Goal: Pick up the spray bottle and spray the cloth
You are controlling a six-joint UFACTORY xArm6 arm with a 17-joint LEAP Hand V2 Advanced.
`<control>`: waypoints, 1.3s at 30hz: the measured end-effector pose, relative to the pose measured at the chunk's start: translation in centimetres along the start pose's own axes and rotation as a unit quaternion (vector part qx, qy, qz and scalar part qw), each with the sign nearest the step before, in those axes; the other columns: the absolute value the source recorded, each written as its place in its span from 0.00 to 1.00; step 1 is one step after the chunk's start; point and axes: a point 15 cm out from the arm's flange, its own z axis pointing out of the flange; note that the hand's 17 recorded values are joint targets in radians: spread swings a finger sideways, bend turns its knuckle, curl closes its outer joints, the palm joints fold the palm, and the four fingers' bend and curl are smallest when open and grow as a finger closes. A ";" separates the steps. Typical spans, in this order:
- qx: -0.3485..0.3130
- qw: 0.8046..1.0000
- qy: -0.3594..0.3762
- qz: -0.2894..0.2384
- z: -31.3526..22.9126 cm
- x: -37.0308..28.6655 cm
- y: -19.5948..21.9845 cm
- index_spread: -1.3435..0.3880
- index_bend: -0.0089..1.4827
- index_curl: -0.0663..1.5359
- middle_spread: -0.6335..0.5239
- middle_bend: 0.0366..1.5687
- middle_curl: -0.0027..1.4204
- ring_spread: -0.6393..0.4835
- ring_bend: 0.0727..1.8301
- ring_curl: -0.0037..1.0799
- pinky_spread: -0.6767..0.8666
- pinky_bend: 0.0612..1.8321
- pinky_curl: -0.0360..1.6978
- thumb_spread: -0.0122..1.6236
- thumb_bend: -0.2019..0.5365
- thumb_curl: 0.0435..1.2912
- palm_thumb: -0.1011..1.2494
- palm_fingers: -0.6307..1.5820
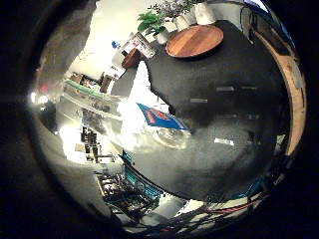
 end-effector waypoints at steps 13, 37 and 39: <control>0.021 1.000 0.006 0.000 -1.9 0.2 0.1 0.63 0.74 0.58 0.35 0.73 0.73 0.34 0.70 0.79 0.24 0.55 0.76 0.78 0.26 0.28 0.63 0.77; 0.027 0.999 -0.013 0.018 -2.6 2.1 4.2 0.62 0.65 0.58 0.33 0.67 0.72 0.34 0.68 0.76 0.22 0.50 0.70 0.78 0.25 0.28 0.63 0.73; 0.027 0.999 -0.015 0.017 -2.6 2.0 4.2 0.61 0.58 0.57 0.34 0.67 0.71 0.34 0.67 0.73 0.21 0.49 0.68 0.78 0.25 0.29 0.62 0.72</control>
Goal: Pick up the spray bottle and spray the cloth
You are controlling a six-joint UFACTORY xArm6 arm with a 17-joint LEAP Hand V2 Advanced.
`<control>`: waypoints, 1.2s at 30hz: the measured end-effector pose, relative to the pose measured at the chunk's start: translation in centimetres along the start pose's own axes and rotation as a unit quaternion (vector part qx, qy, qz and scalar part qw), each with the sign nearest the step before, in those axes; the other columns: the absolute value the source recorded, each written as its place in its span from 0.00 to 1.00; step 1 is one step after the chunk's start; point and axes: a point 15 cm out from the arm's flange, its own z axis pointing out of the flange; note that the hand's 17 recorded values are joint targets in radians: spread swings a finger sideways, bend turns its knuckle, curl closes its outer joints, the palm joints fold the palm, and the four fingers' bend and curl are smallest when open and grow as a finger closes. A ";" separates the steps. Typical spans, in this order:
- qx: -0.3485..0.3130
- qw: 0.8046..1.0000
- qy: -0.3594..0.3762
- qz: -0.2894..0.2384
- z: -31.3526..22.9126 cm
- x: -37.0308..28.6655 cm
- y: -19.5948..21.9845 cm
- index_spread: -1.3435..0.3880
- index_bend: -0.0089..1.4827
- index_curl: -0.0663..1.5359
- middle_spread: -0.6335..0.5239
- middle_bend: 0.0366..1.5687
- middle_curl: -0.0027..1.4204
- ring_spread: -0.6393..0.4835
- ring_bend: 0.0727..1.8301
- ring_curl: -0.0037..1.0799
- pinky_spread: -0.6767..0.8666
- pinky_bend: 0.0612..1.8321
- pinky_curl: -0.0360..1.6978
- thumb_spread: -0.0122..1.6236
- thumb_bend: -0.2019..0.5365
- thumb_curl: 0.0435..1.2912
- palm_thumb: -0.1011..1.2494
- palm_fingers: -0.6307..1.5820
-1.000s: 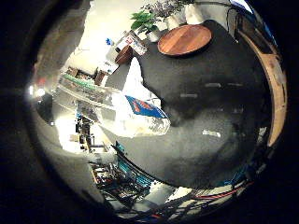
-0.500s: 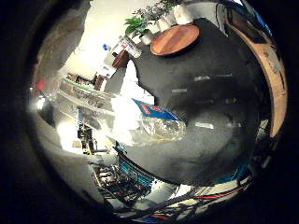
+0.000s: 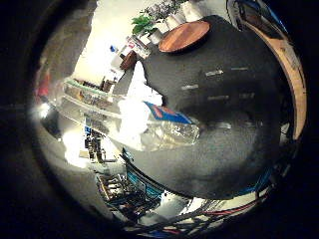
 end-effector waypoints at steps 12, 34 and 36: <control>-0.008 1.000 -0.006 0.004 0.1 0.5 1.9 0.58 0.25 0.54 0.38 0.55 0.61 0.39 0.60 0.62 0.16 0.38 0.59 0.76 0.25 0.27 0.57 0.50; -0.025 0.999 0.021 0.000 -1.3 2.2 3.7 0.60 0.11 0.26 0.62 0.10 0.26 0.71 0.14 0.26 0.68 0.14 0.29 0.68 0.24 0.21 0.49 0.31; -0.025 0.999 0.022 0.002 -1.3 2.6 3.6 0.60 0.11 0.25 0.62 0.10 0.25 0.71 0.13 0.26 0.68 0.14 0.28 0.68 0.24 0.21 0.49 0.31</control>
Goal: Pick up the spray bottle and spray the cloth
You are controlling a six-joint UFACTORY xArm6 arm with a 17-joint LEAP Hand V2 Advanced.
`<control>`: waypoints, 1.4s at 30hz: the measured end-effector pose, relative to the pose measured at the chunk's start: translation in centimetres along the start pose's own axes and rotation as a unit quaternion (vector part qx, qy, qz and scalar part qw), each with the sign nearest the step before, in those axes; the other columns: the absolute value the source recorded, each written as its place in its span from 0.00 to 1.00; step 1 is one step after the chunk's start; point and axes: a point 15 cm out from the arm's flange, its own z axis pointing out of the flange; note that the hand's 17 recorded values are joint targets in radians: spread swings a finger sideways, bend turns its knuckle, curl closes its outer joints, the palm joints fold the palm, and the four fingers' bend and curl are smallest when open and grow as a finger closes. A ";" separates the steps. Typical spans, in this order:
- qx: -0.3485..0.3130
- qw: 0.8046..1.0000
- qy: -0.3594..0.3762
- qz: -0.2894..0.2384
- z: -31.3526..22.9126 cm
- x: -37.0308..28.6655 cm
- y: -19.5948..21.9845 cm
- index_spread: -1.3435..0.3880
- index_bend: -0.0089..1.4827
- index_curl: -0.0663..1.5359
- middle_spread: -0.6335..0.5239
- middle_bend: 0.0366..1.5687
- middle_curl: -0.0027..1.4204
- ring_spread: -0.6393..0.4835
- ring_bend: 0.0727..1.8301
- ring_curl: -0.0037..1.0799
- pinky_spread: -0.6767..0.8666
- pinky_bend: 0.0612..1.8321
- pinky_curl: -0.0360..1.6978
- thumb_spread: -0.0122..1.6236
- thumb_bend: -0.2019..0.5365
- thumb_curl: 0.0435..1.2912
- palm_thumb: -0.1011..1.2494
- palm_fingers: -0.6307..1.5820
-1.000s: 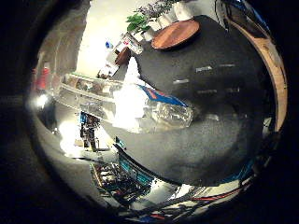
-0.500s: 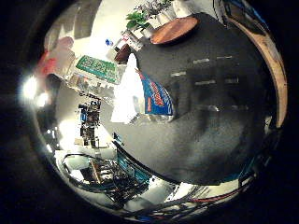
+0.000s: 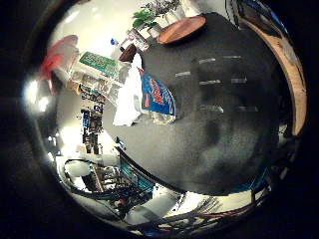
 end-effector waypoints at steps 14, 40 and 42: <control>-0.045 0.998 -0.003 -0.034 1.2 1.2 -0.7 0.59 0.10 0.21 0.59 0.10 0.23 0.70 0.12 0.25 0.68 0.17 0.24 0.67 0.24 0.21 0.51 0.32; -0.101 0.992 -0.033 -0.069 7.4 -1.4 -1.3 0.62 0.11 0.20 0.60 0.14 0.25 0.68 0.13 0.25 0.67 0.15 0.20 0.67 0.25 0.20 0.51 0.36; -0.100 0.992 -0.036 -0.071 7.7 -1.6 -1.4 0.63 0.10 0.20 0.59 0.15 0.25 0.65 0.17 0.27 0.66 0.15 0.20 0.67 0.25 0.20 0.52 0.39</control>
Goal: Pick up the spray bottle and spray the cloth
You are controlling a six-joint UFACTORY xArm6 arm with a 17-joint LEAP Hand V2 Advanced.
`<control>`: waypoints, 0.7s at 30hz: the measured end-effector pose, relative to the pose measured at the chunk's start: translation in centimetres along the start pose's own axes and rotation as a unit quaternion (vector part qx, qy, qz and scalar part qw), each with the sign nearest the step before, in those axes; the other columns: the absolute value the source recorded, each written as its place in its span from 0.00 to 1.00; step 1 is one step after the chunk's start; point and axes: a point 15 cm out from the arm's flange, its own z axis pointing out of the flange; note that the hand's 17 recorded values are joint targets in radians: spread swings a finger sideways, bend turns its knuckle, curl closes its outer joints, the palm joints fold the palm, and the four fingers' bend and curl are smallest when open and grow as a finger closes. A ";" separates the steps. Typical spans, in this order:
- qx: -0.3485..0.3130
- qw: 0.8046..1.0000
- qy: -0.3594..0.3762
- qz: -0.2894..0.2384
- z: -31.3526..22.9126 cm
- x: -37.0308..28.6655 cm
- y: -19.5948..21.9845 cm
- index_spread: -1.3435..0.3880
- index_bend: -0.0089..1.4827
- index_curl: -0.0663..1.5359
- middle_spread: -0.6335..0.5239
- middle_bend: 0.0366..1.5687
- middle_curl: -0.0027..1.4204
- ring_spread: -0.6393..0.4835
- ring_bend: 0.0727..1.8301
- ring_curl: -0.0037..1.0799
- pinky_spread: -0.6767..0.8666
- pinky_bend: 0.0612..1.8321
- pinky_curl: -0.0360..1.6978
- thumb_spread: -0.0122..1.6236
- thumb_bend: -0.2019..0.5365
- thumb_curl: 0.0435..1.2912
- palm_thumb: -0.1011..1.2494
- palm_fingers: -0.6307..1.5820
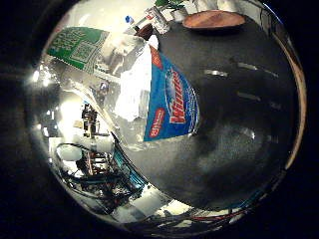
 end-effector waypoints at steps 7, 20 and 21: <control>0.015 1.000 -0.013 -0.006 0.0 -0.7 -0.7 0.63 0.12 0.22 0.45 0.27 0.31 0.48 0.32 0.33 0.47 0.18 0.20 0.68 0.25 0.22 0.57 0.56; 0.045 0.998 -0.045 0.004 0.1 -1.7 -0.9 0.51 0.36 0.47 0.26 0.51 0.60 0.32 0.58 0.60 0.16 0.51 0.41 0.67 0.26 0.29 0.71 0.70; 0.048 0.998 -0.045 0.007 0.0 -1.6 -0.7 0.50 0.37 0.49 0.26 0.52 0.61 0.32 0.60 0.61 0.16 0.53 0.42 0.67 0.26 0.30 0.71 0.70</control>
